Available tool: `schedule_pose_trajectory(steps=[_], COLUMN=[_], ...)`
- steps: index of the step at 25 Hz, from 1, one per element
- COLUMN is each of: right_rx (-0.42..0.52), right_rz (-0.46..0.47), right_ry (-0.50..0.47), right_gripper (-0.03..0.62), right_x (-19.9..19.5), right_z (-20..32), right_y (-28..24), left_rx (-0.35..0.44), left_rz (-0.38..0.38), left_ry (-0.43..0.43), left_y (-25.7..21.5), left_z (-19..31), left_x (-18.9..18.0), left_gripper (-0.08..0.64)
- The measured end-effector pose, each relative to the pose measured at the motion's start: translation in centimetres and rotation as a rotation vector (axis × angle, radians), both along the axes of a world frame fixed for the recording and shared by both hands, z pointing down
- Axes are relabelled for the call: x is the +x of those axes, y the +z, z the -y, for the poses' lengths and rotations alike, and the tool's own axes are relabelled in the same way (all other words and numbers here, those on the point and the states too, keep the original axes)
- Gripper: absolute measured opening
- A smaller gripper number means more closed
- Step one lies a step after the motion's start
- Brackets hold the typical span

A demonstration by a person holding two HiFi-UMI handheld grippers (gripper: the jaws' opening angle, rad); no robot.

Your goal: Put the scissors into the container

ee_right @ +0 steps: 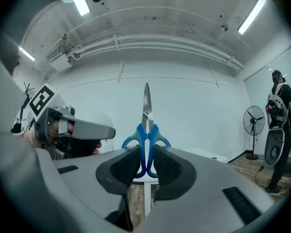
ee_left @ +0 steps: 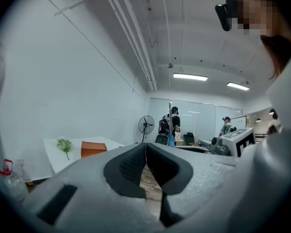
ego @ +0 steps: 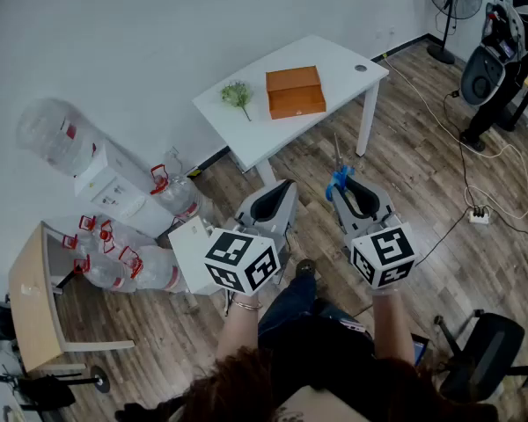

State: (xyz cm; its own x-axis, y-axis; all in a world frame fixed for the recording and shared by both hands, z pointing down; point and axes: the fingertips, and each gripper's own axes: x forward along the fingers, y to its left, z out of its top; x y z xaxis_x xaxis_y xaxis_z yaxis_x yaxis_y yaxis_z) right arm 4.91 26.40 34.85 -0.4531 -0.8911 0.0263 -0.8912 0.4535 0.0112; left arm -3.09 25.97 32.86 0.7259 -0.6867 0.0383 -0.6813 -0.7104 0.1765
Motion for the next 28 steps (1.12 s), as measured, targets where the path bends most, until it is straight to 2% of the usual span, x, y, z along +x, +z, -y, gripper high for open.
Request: schedule_pose_trajectory(steps=[5,12,28], right_rx=[0.015,0.004,-0.024], right_rz=[0.06,0.046,0.039], right_ry=[-0.021,-0.016,0.002], right_gripper=[0.077,0.077,0.077], right_x=[0.1,-0.1,-1.5], right_z=[1.1,4.5,15.8], right_y=[-0.2,0.2,0.2], left_rx=[-0.006,-0.001,-0.003], left_rz=[-0.013,-0.023,-0.05], left_ry=[-0.006,0.007,0.048], left_y=[0.3,0.3,-0.1], left_z=[1.4,5.1,16.4], left_x=[0.0,0.1,-1.2], left_gripper=[0.018,0.017,0.017])
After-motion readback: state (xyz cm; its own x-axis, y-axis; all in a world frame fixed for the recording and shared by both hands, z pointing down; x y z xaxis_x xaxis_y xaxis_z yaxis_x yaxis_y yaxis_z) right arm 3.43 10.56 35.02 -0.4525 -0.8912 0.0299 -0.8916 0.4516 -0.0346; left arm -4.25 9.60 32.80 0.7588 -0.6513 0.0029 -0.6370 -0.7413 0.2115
